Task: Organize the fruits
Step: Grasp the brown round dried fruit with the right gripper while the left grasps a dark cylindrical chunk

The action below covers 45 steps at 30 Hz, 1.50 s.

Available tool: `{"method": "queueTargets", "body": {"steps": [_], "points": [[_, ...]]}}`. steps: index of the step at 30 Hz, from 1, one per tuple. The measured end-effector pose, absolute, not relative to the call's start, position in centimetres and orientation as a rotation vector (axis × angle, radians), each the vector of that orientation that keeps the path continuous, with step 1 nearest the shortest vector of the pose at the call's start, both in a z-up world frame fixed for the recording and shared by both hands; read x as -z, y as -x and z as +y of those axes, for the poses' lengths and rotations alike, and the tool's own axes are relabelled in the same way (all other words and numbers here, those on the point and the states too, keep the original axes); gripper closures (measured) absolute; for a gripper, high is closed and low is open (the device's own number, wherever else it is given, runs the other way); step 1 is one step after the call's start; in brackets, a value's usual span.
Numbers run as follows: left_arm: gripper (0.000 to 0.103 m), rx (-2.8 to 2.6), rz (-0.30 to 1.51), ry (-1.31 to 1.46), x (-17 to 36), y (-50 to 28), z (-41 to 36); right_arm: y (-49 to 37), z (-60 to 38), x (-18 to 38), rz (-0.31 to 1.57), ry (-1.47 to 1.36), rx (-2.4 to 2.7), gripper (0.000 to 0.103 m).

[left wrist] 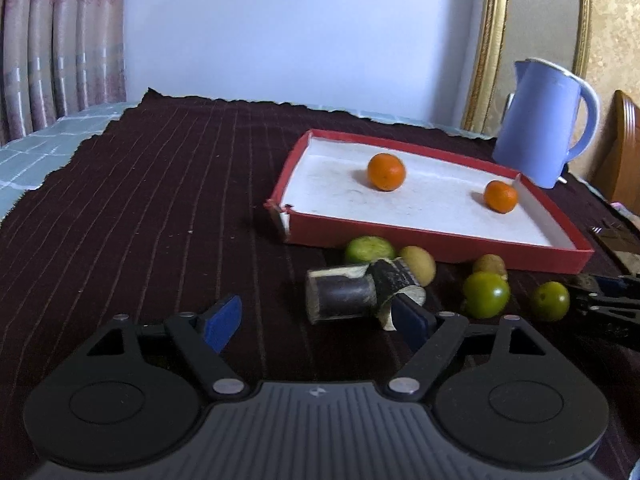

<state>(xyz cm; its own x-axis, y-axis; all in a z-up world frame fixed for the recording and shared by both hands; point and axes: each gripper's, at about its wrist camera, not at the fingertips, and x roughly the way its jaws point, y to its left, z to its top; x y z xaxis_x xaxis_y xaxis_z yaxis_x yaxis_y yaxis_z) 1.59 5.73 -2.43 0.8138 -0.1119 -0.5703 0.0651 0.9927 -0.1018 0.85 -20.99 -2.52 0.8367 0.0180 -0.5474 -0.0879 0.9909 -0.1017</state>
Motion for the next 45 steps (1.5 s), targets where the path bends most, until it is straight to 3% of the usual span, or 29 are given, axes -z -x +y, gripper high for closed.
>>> {"method": "queueTargets", "body": {"steps": [40, 42, 44, 45], "points": [[0.017, -0.027, 0.674, 0.028, 2.7, -5.1, 6.0, -1.0, -21.3, 2.7, 0.583, 0.092, -0.076, 0.063], [0.018, -0.039, 0.670, 0.029, 2.9, -5.4, 5.9, -1.1, -21.4, 2.7, 0.585, 0.088, -0.068, 0.056], [0.018, -0.040, 0.663, 0.025, 3.0, -5.3, 5.8, -1.2, -21.5, 2.7, 0.591, 0.078, -0.068, 0.041], [0.018, -0.039, 0.661, 0.022, 3.0, -5.2, 5.8, -1.2, -21.6, 2.8, 0.595, 0.069, -0.077, 0.028]]}}
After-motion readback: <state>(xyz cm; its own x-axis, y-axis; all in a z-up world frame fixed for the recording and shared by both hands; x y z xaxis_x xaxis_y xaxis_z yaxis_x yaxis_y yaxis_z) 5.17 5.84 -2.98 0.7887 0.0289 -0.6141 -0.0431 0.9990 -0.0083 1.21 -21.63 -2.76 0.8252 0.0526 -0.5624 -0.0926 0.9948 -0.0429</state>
